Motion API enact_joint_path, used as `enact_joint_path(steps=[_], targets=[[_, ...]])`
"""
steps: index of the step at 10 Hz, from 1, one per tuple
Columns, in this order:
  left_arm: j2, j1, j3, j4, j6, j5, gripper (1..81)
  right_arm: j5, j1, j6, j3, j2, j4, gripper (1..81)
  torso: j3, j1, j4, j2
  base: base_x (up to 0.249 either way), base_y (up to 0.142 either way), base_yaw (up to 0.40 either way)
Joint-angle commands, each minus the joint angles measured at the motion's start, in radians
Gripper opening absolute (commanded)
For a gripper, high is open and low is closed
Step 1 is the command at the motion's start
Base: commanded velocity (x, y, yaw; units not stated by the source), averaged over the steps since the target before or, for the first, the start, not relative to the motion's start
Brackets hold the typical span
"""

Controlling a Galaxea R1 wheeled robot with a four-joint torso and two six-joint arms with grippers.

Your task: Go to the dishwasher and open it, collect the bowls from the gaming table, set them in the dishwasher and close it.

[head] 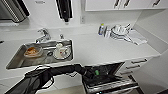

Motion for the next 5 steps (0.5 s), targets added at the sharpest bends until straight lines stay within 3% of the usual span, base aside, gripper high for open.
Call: enact_joint_path(steps=[1, 3, 5], targets=[[-0.144, -0.005, 0.133, 0.020, 0.013, 0.048, 81.1, -0.033, -0.016, 0.001, 0.043, -0.076, -0.010, 1.0, 0.000, 0.000, 0.000, 0.000, 0.000, 0.000, 0.000], [-0.261, 0.158, 0.191, 0.117, 0.015, 0.043, 81.1, 0.033, -0.010, 0.004, 0.222, -0.232, -0.006, 1.0, 0.000, 0.000, 0.000, 0.000, 0.000, 0.000, 0.000], [-0.331, 0.346, 0.184, 0.218, 0.017, 0.019, 81.1, 0.085, 0.007, 0.053, 0.415, -0.415, -0.007, 1.0, 0.000, 0.000, 0.000, 0.000, 0.000, 0.000, 0.000]])
